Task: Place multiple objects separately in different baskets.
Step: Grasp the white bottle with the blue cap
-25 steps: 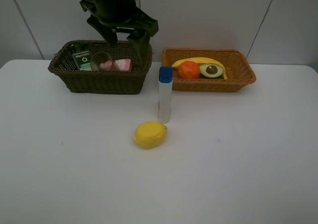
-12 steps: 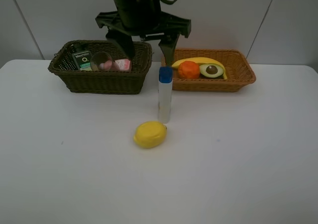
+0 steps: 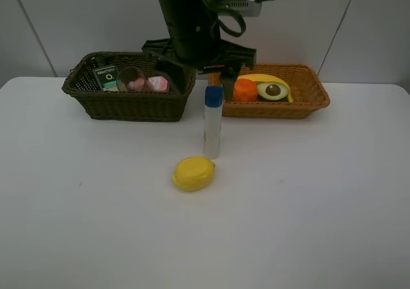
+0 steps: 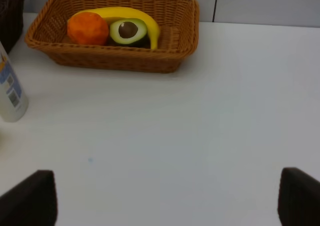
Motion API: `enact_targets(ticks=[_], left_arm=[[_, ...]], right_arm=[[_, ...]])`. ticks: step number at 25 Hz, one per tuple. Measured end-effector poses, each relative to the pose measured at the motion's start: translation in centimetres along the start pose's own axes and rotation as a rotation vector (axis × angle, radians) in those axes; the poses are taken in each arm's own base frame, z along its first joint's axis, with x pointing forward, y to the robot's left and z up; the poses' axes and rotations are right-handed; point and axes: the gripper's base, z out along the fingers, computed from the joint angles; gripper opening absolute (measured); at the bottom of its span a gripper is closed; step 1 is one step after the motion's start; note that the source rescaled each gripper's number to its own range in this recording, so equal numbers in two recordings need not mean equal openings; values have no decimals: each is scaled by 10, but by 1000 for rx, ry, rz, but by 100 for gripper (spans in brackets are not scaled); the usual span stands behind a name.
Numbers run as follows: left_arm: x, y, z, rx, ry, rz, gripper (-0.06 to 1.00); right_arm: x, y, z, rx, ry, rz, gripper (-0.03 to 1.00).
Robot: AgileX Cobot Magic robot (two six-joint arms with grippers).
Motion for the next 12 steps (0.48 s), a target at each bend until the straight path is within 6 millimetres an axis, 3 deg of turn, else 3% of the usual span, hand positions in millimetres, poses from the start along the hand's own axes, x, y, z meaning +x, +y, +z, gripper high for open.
enact_targets(ticks=[12], left_arm=[[-10, -1, 46, 6, -23, 5, 100]], right_arm=[[0, 0, 0, 0, 0, 0, 90]])
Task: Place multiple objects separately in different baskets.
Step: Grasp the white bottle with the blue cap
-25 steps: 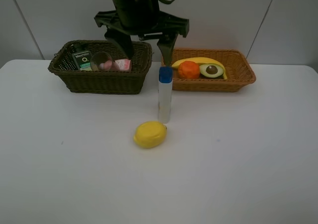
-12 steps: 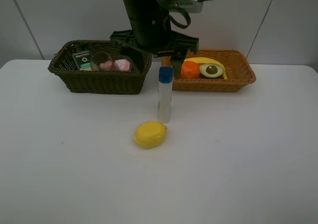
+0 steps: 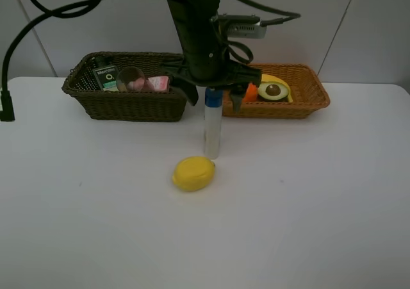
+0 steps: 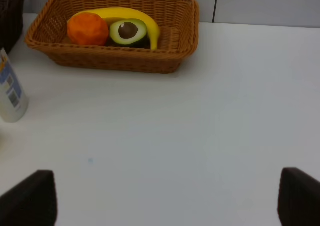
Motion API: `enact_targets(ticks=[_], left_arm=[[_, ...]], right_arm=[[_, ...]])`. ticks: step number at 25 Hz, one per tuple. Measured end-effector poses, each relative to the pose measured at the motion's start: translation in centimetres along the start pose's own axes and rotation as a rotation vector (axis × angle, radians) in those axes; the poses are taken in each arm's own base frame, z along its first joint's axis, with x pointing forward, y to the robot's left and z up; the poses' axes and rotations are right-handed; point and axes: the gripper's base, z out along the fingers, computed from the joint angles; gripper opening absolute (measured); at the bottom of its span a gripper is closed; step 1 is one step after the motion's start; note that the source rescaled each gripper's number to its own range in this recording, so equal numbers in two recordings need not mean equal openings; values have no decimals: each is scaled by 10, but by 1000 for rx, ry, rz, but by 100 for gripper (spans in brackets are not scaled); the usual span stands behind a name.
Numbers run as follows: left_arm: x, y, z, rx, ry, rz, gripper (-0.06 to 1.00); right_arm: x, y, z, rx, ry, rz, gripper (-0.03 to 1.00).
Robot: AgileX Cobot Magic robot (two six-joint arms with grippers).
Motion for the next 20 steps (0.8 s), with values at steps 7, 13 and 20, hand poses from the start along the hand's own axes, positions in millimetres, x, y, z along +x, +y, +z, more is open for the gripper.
enact_targets(ticks=[7, 13, 20], left_arm=[[-5, -1, 20, 2, -14, 12, 100], [-5, 2, 24, -10, -6, 12, 100], [-9, 16, 23, -50, 2, 6, 100]], right_arm=[[0, 0, 0, 0, 0, 0, 90], [0, 0, 0, 0, 0, 0, 90], [0, 0, 0, 0, 0, 0, 90]])
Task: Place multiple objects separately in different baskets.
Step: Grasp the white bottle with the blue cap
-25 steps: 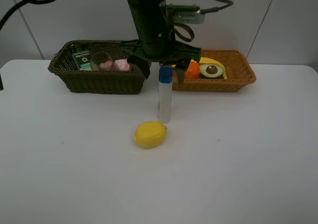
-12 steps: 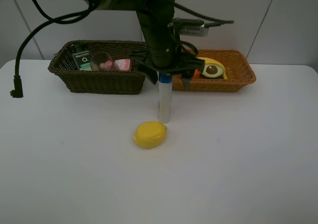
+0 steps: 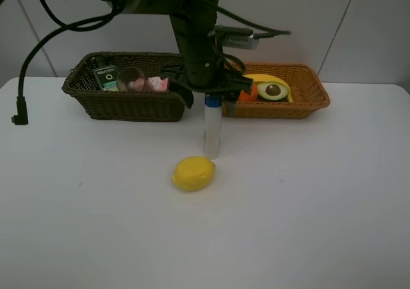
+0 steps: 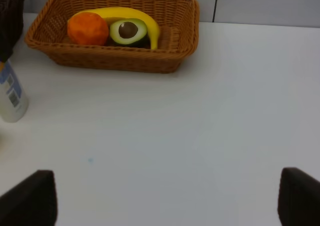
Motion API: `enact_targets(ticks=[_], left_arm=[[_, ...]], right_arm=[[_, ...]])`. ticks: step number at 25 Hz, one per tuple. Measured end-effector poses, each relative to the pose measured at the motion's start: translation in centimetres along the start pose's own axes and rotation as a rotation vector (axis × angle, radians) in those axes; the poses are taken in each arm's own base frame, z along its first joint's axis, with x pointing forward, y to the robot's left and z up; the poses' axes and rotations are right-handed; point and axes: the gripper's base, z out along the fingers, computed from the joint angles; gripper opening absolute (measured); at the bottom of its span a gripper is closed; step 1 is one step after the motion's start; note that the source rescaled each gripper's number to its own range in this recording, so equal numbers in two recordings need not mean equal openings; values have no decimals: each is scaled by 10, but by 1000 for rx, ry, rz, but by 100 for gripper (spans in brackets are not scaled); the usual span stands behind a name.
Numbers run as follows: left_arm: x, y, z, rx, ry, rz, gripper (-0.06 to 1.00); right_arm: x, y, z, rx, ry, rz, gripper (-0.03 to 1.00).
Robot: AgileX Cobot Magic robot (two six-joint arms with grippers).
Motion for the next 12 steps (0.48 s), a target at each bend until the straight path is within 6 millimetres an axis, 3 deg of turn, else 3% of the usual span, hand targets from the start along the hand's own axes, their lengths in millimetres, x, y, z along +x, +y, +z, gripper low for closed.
enact_targets(ticks=[12], left_arm=[[3, 2, 15, -20, 38, 25, 100]], right_arm=[[0, 0, 0, 0, 0, 0, 90]])
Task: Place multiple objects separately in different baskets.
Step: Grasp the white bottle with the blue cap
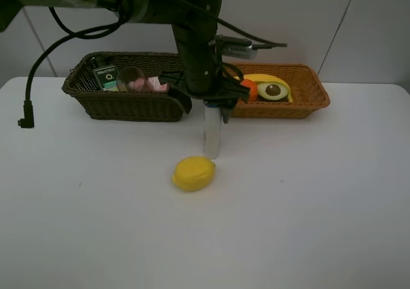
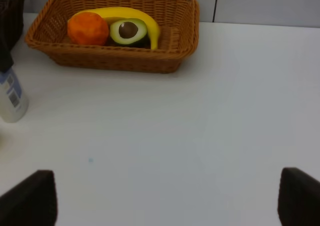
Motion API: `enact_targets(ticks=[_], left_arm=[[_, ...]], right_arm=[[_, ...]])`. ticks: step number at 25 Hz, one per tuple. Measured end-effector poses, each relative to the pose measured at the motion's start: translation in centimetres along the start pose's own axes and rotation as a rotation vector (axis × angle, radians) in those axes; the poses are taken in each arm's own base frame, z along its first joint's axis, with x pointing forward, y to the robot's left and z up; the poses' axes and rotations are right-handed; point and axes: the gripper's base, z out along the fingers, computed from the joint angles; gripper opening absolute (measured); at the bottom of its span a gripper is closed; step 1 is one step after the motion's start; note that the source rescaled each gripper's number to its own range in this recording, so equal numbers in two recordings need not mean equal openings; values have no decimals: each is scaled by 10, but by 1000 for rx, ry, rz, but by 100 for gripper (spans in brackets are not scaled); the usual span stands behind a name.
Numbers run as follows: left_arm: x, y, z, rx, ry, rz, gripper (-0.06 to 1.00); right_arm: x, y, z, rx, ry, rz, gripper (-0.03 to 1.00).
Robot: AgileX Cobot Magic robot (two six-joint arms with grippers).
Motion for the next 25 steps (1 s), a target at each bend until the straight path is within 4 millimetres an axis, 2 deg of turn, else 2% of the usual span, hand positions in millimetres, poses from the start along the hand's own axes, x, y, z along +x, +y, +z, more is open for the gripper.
enact_targets(ticks=[3, 6, 8, 10, 11, 25], left_arm=[[0, 0, 0, -1, 2, 1, 97], [0, 0, 0, 4, 4, -2, 88], [1, -1, 0, 12, 7, -8, 75], [1, -2, 0, 17, 9, -11, 55], [1, -1, 0, 16, 10, -10, 51], [1, -2, 0, 26, 14, -11, 51]], right_arm=[[0, 0, 0, 0, 0, 0, 90], [0, 0, 0, 0, 0, 0, 90], [0, 0, 0, 0, 0, 0, 90], [0, 0, 0, 0, 0, 0, 90], [0, 0, 0, 0, 0, 0, 90], [0, 0, 0, 0, 0, 0, 90]])
